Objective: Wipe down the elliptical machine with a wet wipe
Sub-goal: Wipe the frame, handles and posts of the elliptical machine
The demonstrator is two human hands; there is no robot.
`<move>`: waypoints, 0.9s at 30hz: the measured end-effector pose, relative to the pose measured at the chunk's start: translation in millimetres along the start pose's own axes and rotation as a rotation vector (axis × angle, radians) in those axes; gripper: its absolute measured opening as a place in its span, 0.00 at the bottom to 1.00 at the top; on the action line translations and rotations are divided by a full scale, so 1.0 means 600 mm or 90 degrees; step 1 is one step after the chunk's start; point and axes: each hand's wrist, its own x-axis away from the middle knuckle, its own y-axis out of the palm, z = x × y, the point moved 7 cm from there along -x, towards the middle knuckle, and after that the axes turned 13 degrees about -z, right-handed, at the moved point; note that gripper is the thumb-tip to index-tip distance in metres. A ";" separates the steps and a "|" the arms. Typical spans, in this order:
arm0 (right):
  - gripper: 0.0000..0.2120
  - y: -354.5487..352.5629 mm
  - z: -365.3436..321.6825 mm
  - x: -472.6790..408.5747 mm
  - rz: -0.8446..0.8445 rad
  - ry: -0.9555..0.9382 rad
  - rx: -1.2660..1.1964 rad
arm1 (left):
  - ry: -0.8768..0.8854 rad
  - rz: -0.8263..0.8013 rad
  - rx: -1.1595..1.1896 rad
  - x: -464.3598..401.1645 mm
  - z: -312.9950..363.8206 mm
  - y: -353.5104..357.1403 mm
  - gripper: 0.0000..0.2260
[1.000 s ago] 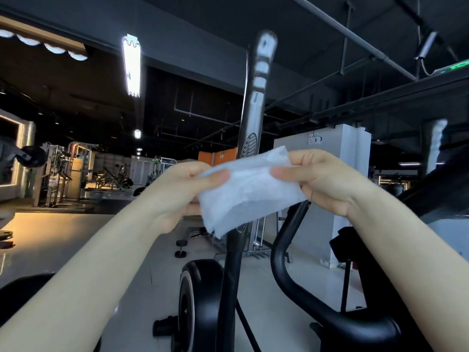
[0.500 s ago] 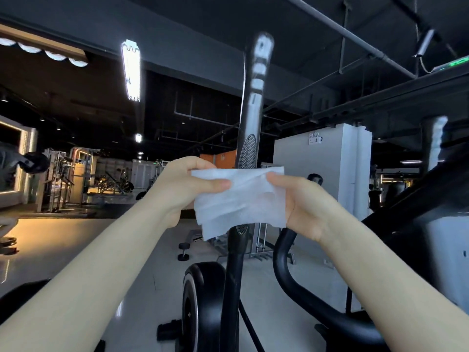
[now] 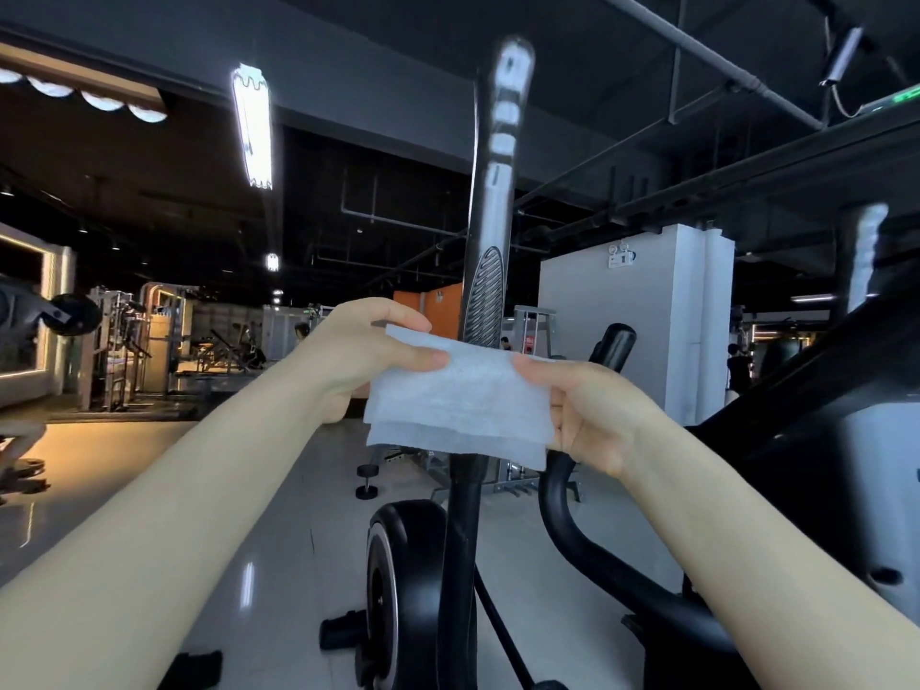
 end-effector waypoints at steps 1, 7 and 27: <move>0.09 -0.003 -0.004 0.000 0.027 -0.019 -0.006 | 0.003 -0.002 0.026 0.002 0.000 0.004 0.13; 0.09 0.034 -0.098 0.035 0.265 -0.330 0.309 | 0.149 0.052 0.154 0.029 0.049 0.048 0.09; 0.16 0.129 -0.197 -0.086 0.146 -0.649 1.358 | 0.127 0.153 0.252 0.032 -0.055 0.013 0.21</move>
